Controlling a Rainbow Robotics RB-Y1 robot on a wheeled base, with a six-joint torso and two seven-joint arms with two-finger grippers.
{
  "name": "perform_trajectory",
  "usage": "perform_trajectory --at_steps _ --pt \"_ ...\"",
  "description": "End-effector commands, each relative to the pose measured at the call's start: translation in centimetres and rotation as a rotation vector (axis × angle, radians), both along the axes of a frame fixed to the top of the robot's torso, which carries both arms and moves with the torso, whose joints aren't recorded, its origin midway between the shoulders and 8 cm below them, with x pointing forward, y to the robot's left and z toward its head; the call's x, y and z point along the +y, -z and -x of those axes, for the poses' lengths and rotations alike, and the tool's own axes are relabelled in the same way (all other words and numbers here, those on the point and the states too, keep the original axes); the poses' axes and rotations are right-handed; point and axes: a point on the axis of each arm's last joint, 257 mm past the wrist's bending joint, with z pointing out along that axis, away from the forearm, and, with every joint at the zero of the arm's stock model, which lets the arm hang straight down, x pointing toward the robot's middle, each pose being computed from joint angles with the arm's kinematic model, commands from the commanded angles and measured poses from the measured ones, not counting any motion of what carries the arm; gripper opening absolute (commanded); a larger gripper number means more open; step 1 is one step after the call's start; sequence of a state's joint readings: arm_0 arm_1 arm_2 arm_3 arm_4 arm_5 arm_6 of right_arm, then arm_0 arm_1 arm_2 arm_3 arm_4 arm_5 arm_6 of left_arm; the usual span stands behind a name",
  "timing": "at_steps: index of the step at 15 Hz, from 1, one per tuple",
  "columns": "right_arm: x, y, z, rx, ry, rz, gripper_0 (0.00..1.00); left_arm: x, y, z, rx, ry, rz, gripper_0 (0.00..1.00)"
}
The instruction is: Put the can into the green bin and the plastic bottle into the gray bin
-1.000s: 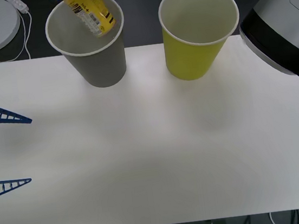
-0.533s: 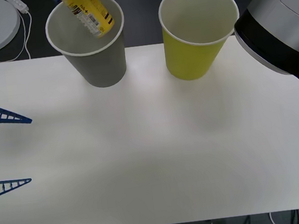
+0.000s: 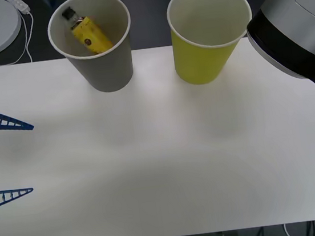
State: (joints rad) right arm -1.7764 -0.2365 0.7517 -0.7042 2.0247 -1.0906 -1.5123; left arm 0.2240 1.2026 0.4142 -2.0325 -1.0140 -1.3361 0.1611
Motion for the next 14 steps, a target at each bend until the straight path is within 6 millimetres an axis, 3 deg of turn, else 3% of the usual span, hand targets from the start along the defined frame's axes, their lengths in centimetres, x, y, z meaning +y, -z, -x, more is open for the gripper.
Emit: perform_trajectory --at_steps 1,7,14 --pt "-0.1 0.1 -0.1 0.002 0.003 -0.002 1.0 0.0 0.0 0.0 0.0 0.0 0.0 1.0" --pt "-0.7 0.0 0.2 -0.006 -0.033 0.007 1.0 0.0 0.0 0.0 0.0 0.0 0.0 1.0" --pt "-3.2 0.3 2.5 -0.011 -0.119 0.009 1.0 0.0 0.0 0.0 0.0 0.0 0.0 1.0"
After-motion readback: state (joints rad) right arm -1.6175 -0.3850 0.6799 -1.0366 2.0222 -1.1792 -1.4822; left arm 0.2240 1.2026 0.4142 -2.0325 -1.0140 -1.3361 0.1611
